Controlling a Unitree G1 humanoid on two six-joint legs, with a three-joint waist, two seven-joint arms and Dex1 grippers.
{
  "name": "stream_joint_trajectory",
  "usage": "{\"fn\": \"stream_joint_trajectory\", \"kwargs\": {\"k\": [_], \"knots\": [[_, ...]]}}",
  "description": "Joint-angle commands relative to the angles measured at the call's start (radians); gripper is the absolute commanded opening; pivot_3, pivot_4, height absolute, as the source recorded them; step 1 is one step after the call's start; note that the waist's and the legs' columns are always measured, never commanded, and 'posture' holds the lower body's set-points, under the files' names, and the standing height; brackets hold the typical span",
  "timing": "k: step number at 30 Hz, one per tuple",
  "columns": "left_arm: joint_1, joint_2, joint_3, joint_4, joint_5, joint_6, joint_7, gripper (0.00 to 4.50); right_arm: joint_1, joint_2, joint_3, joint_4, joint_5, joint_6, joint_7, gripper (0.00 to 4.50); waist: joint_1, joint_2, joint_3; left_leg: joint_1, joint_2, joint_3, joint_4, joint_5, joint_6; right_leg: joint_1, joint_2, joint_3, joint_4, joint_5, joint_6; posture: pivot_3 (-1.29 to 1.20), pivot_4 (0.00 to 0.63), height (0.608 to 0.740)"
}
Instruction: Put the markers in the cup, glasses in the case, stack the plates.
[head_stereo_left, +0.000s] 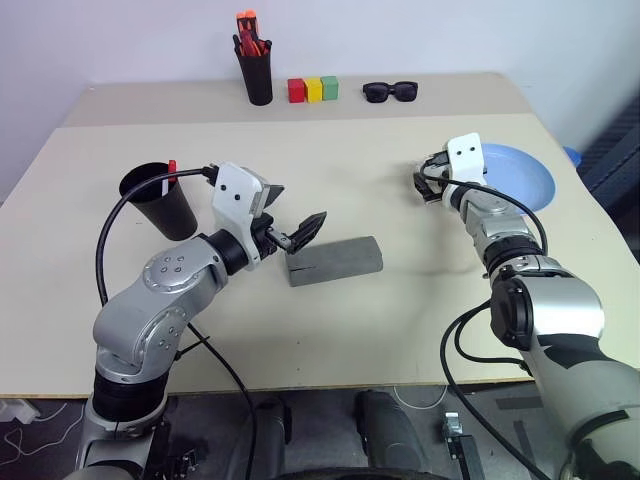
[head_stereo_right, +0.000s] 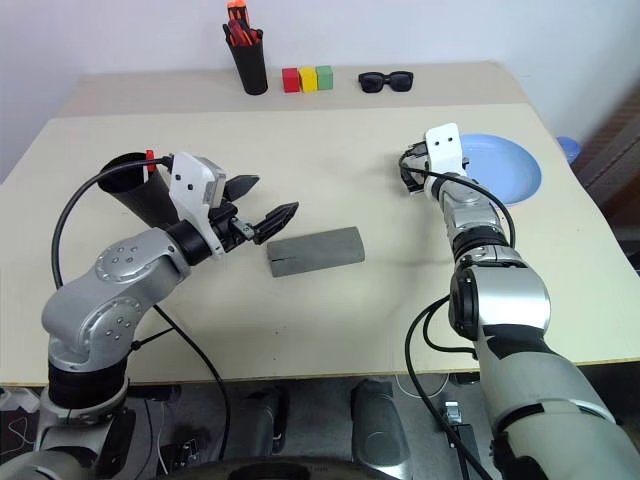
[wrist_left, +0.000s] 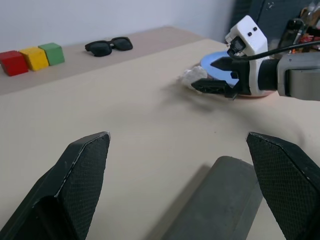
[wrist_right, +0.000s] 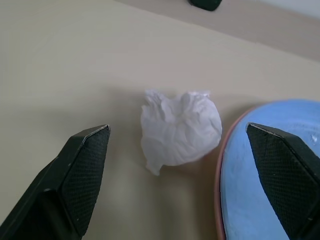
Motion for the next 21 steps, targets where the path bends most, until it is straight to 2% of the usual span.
{"fn": "stream_joint_trajectory", "kwargs": {"k": [1, 18, 21], "knots": [[0.0, -0.002, 0.016, -0.03, -0.009, -0.012, 0.001, 4.5, -0.011, 0.009, -0.03, -0.01, 0.03, 0.017, 0.0, 4.44, 0.0, 0.0, 0.0, 0.0, 0.0, 0.0, 0.0, 0.0, 0.0, 0.0, 0.0, 0.0, 0.0, 0.0, 0.0, 0.0, 0.15, 0.74], [0.007, -0.005, 0.02, -0.037, -0.008, -0.013, 0.012, 4.5, -0.015, 0.031, -0.052, -0.012, 0.053, 0.034, -0.008, 4.44, 0.0, 0.0, 0.0, 0.0, 0.0, 0.0, 0.0, 0.0, 0.0, 0.0, 0.0, 0.0, 0.0, 0.0, 0.0, 0.0, 0.15, 0.74], [0.009, -0.005, 0.021, -0.042, -0.008, -0.01, 0.017, 4.5, -0.013, 0.032, -0.045, -0.011, 0.045, 0.03, -0.023, 3.63, 0.0, 0.0, 0.0, 0.0, 0.0, 0.0, 0.0, 0.0, 0.0, 0.0, 0.0, 0.0, 0.0, 0.0, 0.0, 0.0, 0.15, 0.74]]}}
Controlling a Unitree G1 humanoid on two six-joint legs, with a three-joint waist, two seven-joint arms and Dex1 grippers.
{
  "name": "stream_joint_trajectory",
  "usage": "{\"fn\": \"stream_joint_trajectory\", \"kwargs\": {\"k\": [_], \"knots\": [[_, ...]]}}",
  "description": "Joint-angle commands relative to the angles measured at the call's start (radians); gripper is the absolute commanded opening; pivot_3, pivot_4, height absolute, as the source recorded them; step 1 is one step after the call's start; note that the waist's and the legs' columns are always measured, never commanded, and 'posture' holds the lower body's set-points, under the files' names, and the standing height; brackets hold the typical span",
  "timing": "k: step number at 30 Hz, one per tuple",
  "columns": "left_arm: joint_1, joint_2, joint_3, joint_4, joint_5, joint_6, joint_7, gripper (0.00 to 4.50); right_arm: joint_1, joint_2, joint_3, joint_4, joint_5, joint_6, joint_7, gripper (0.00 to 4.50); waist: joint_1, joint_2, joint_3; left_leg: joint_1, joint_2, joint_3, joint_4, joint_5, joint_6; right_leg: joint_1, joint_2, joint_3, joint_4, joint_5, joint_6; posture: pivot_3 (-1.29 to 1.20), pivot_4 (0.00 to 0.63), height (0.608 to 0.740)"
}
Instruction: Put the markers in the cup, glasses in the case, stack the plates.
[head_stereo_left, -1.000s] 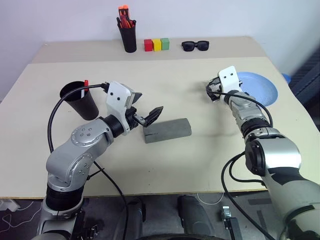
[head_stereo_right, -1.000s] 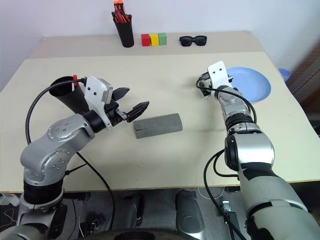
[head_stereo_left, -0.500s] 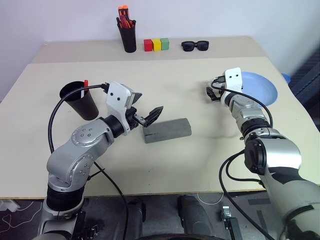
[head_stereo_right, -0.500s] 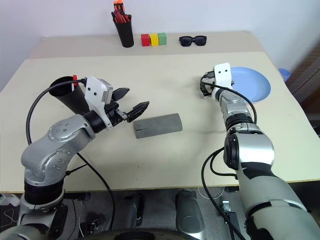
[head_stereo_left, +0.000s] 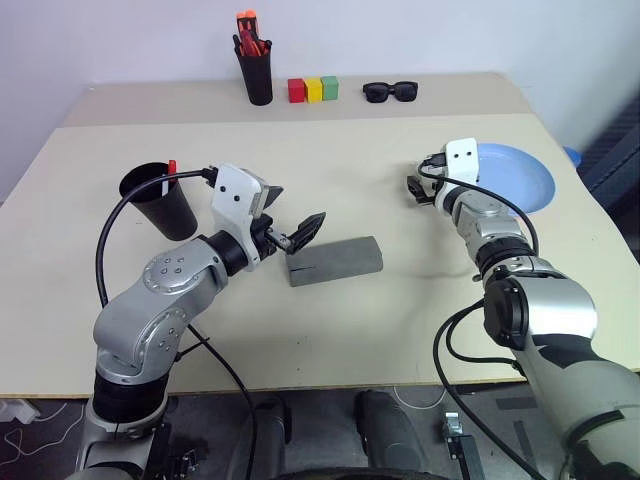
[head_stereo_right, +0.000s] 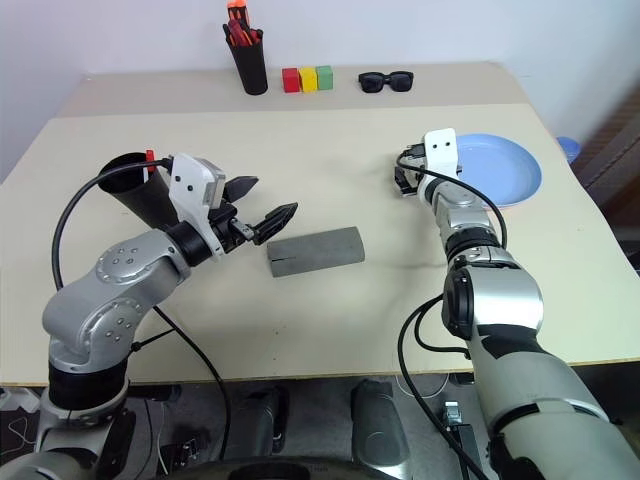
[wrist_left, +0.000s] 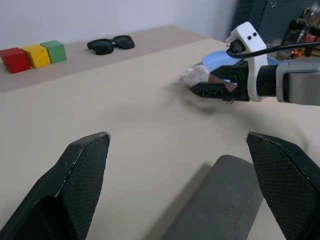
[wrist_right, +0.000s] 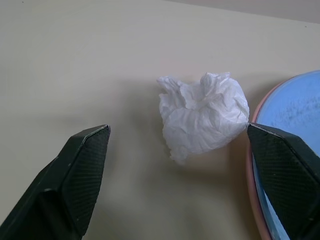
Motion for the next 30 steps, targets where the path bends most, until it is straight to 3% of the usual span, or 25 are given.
{"fn": "stream_joint_trajectory", "kwargs": {"k": [1, 7, 14, 22, 25, 30], "knots": [[0.005, -0.003, 0.021, -0.044, -0.009, -0.009, 0.008, 4.5, -0.013, 0.0, -0.005, -0.011, -0.002, -0.015, -0.021, 3.15, 0.0, 0.0, 0.0, 0.0, 0.0, 0.0, 0.0, 0.0, 0.0, 0.0, 0.0, 0.0, 0.0, 0.0, 0.0, 0.0, 0.15, 0.74], [0.012, -0.003, 0.026, -0.059, -0.013, -0.001, 0.025, 4.5, -0.014, 0.006, -0.005, -0.01, -0.007, -0.018, -0.05, 0.05, 0.0, 0.0, 0.0, 0.0, 0.0, 0.0, 0.0, 0.0, 0.0, 0.0, 0.0, 0.0, 0.0, 0.0, 0.0, 0.0, 0.15, 0.74], [0.029, 0.003, 0.04, -0.075, -0.021, 0.008, 0.041, 4.5, -0.016, 0.017, 0.013, -0.01, -0.028, -0.028, -0.071, 0.05, 0.0, 0.0, 0.0, 0.0, 0.0, 0.0, 0.0, 0.0, 0.0, 0.0, 0.0, 0.0, 0.0, 0.0, 0.0, 0.0, 0.15, 0.74], [0.033, -0.005, 0.026, -0.069, -0.021, 0.002, 0.047, 4.5, -0.034, -0.003, 0.031, -0.022, -0.036, -0.097, 0.003, 0.05, 0.0, 0.0, 0.0, 0.0, 0.0, 0.0, 0.0, 0.0, 0.0, 0.0, 0.0, 0.0, 0.0, 0.0, 0.0, 0.0, 0.15, 0.74], [0.023, -0.005, 0.025, -0.059, -0.021, 0.0, 0.045, 4.5, -0.049, -0.009, 0.03, -0.025, -0.032, -0.117, -0.002, 0.86, 0.0, 0.0, 0.0, 0.0, 0.0, 0.0, 0.0, 0.0, 0.0, 0.0, 0.0, 0.0, 0.0, 0.0, 0.0, 0.0, 0.15, 0.74], [0.011, -0.006, 0.02, -0.045, -0.016, -0.009, 0.039, 4.5, -0.056, -0.013, 0.079, -0.025, -0.084, -0.152, -0.062, 3.33, 0.0, 0.0, 0.0, 0.0, 0.0, 0.0, 0.0, 0.0, 0.0, 0.0, 0.0, 0.0, 0.0, 0.0, 0.0, 0.0, 0.15, 0.74]]}}
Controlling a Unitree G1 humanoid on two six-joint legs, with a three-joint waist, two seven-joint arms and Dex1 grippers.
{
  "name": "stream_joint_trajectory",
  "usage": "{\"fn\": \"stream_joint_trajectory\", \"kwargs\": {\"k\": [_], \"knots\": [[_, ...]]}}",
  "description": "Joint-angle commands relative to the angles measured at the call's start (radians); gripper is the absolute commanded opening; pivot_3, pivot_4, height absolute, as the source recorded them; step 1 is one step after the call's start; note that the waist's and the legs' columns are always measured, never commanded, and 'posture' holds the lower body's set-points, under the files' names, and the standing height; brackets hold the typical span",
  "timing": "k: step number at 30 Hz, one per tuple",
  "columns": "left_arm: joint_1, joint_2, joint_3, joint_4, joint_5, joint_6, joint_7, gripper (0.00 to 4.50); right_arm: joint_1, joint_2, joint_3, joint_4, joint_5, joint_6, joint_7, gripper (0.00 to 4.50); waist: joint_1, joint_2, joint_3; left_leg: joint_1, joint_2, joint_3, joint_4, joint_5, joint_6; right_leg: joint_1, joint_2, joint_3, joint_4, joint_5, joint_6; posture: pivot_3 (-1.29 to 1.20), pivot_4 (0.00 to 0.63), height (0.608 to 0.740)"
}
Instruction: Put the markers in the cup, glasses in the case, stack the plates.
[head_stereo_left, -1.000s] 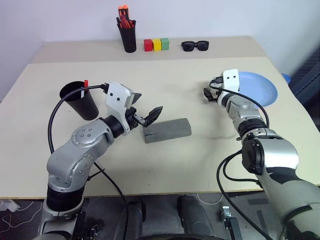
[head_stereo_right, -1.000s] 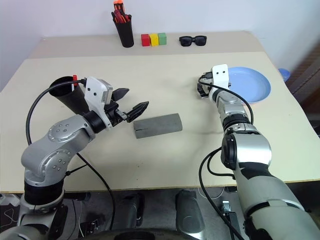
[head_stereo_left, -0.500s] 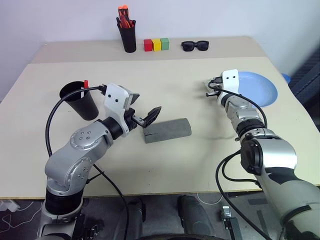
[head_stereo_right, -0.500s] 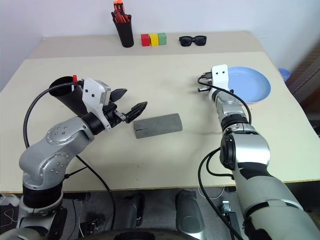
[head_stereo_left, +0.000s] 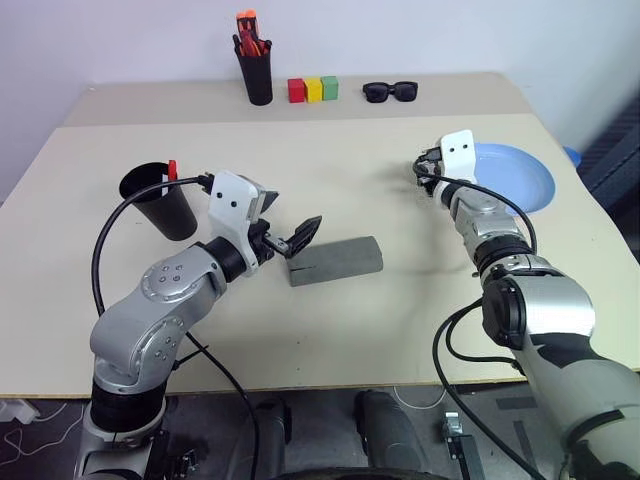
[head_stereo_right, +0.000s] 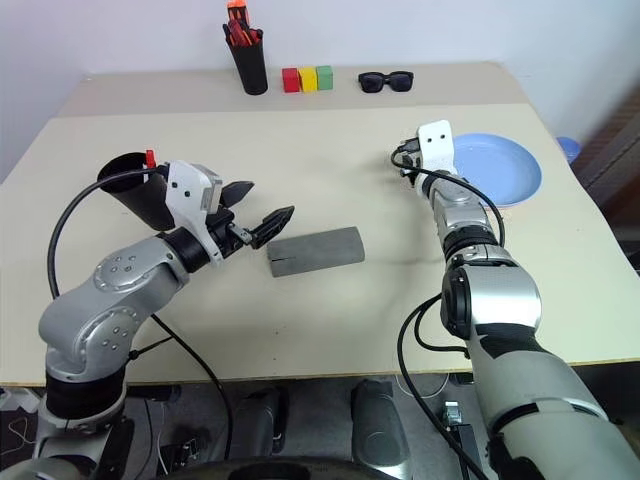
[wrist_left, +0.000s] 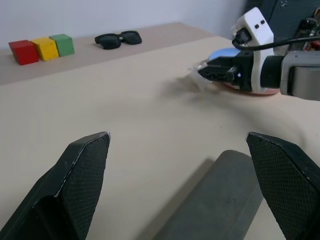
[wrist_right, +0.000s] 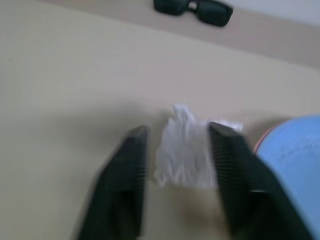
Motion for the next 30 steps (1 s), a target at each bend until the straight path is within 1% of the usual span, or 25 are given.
{"fn": "stream_joint_trajectory", "kwargs": {"k": [1, 4, 10, 16, 21, 30], "knots": [[-0.021, -0.004, 0.011, -0.011, 0.004, -0.027, -0.005, 4.5, -0.04, -0.016, 0.035, -0.023, -0.044, -0.039, -0.054, 3.33, 0.0, 0.0, 0.0, 0.0, 0.0, 0.0, 0.0, 0.0, 0.0, 0.0, 0.0, 0.0, 0.0, 0.0, 0.0, 0.0, 0.15, 0.74], [-0.024, -0.005, 0.009, -0.007, 0.008, -0.033, -0.008, 4.5, -0.034, -0.017, 0.058, -0.017, -0.068, -0.036, -0.083, 3.33, 0.0, 0.0, 0.0, 0.0, 0.0, 0.0, 0.0, 0.0, 0.0, 0.0, 0.0, 0.0, 0.0, 0.0, 0.0, 0.0, 0.15, 0.74], [-0.019, -0.002, 0.014, -0.013, 0.009, -0.038, -0.006, 4.5, -0.015, -0.003, 0.055, -0.005, -0.067, 0.018, -0.064, 3.33, 0.0, 0.0, 0.0, 0.0, 0.0, 0.0, 0.0, 0.0, 0.0, 0.0, 0.0, 0.0, 0.0, 0.0, 0.0, 0.0, 0.15, 0.74], [-0.01, 0.004, 0.022, -0.026, 0.006, -0.036, -0.002, 4.5, 0.017, 0.006, 0.061, 0.004, -0.078, 0.113, 0.009, 3.33, 0.0, 0.0, 0.0, 0.0, 0.0, 0.0, 0.0, 0.0, 0.0, 0.0, 0.0, 0.0, 0.0, 0.0, 0.0, 0.0, 0.15, 0.74], [0.0, 0.006, 0.026, -0.032, 0.004, -0.035, 0.0, 4.5, 0.019, -0.006, 0.039, -0.003, -0.047, 0.153, 0.143, 3.33, -0.001, 0.0, 0.0, 0.0, 0.0, 0.0, 0.0, 0.0, 0.0, 0.001, 0.0, 0.0, 0.0, 0.0, 0.0, 0.0, 0.15, 0.74], [-0.007, 0.003, 0.01, 0.003, 0.004, -0.051, -0.023, 4.5, 0.025, -0.072, -0.009, -0.076, 0.066, 0.199, 0.482, 3.33, 0.0, 0.0, 0.0, 0.0, 0.0, 0.0, 0.0, 0.0, 0.0, 0.001, 0.0, 0.0, 0.0, 0.0, 0.0, 0.0, 0.15, 0.74]]}}
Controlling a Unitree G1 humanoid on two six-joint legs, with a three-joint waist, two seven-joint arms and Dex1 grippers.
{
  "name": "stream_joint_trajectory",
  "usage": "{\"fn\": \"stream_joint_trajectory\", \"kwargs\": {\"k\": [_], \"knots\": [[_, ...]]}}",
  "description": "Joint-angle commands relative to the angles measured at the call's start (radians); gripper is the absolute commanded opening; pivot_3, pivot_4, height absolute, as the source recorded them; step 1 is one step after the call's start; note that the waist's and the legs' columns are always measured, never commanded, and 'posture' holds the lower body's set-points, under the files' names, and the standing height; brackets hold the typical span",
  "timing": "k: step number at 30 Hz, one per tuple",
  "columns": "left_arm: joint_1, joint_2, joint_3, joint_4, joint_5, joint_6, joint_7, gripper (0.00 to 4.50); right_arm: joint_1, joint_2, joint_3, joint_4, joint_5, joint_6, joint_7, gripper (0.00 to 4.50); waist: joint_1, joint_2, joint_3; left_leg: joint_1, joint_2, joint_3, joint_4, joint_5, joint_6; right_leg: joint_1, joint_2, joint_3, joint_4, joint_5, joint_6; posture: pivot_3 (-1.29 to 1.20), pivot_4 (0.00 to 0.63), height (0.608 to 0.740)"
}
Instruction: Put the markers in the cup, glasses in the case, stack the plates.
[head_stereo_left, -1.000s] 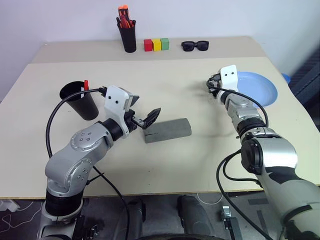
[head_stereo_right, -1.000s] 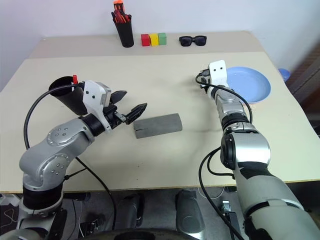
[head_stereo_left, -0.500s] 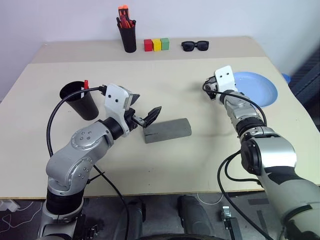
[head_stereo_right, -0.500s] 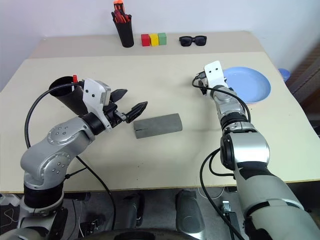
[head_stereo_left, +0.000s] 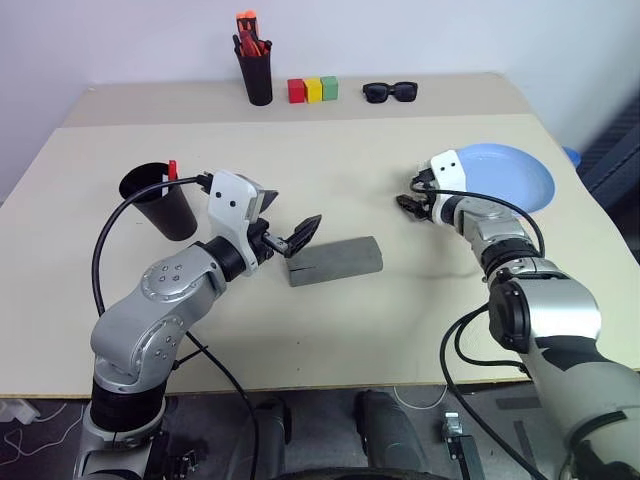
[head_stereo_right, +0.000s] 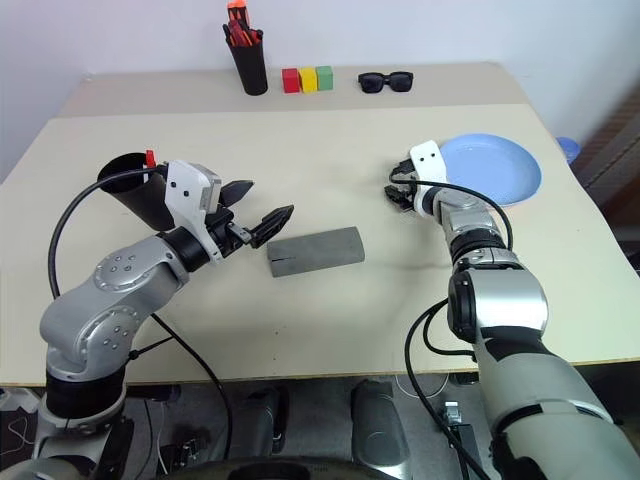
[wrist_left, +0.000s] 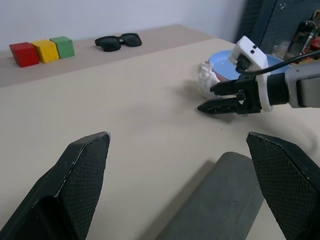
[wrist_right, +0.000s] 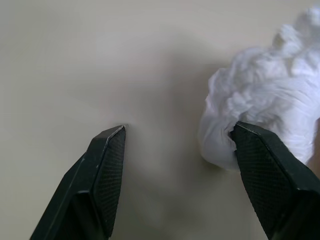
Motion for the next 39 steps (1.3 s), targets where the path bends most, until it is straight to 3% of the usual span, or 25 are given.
{"fn": "stream_joint_trajectory", "kwargs": {"k": [1, 5, 8, 12, 17, 25, 39], "knots": [[-0.02, -0.002, 0.004, 0.003, 0.004, -0.033, -0.019, 4.5, 0.002, -0.039, -0.022, -0.079, 0.055, 0.007, 0.113, 3.33, 0.0, 0.0, 0.0, 0.0, 0.0, 0.0, 0.0, 0.0, 0.0, 0.0, 0.0, 0.0, 0.0, 0.0, 0.0, 0.0, 0.15, 0.74], [-0.039, -0.008, -0.014, 0.033, 0.012, -0.05, -0.037, 4.5, 0.038, -0.079, -0.041, -0.184, 0.124, 0.07, 0.244, 3.33, 0.002, 0.0, 0.0, 0.0, 0.0, 0.0, 0.0, 0.0, 0.0, 0.0, 0.0, 0.0, 0.0, 0.0, 0.0, 0.0, 0.15, 0.74], [-0.049, -0.013, -0.024, 0.059, 0.018, -0.065, -0.052, 4.5, 0.138, -0.094, -0.096, -0.445, 0.25, 0.109, 0.342, 3.33, 0.008, 0.0, 0.0, -0.001, 0.0, 0.0, 0.0, 0.0, 0.0, 0.0, 0.0, 0.0, -0.001, 0.0, 0.0, 0.0, 0.15, 0.74], [-0.057, -0.019, -0.036, 0.082, 0.025, -0.08, -0.072, 4.5, 0.238, -0.093, -0.143, -0.664, 0.32, 0.134, 0.264, 3.33, 0.008, 0.0, 0.0, -0.001, 0.0, 0.0, 0.0, 0.0, 0.0, 0.0, 0.0, 0.0, 0.0, 0.0, 0.0, 0.0, 0.15, 0.74], [-0.081, -0.028, -0.05, 0.117, 0.036, -0.099, -0.092, 4.5, 0.206, -0.101, -0.112, -0.492, 0.216, 0.008, 0.03, 3.33, 0.011, 0.0, 0.0, 0.0, 0.0, 0.0, 0.001, 0.0, 0.0, 0.0, 0.0, 0.0, 0.0, 0.0, 0.0, 0.0, 0.15, 0.74], [-0.089, -0.029, -0.047, 0.124, 0.047, -0.103, -0.101, 4.5, 0.1, -0.057, -0.027, -0.201, 0.105, -0.157, -0.163, 3.33, 0.005, 0.0, 0.0, -0.001, 0.0, 0.001, 0.0, 0.0, 0.0, -0.001, 0.0, 0.0, -0.001, 0.0, 0.0, 0.0, 0.15, 0.74], [-0.07, -0.027, -0.033, 0.091, 0.043, -0.086, -0.074, 4.5, 0.011, 0.01, -0.019, -0.07, 0.099, -0.136, -0.204, 3.33, 0.002, 0.0, 0.0, -0.001, 0.0, 0.0, 0.0, 0.0, 0.0, -0.001, 0.0, 0.0, -0.001, 0.0, 0.0, 0.0, 0.15, 0.74]]}}
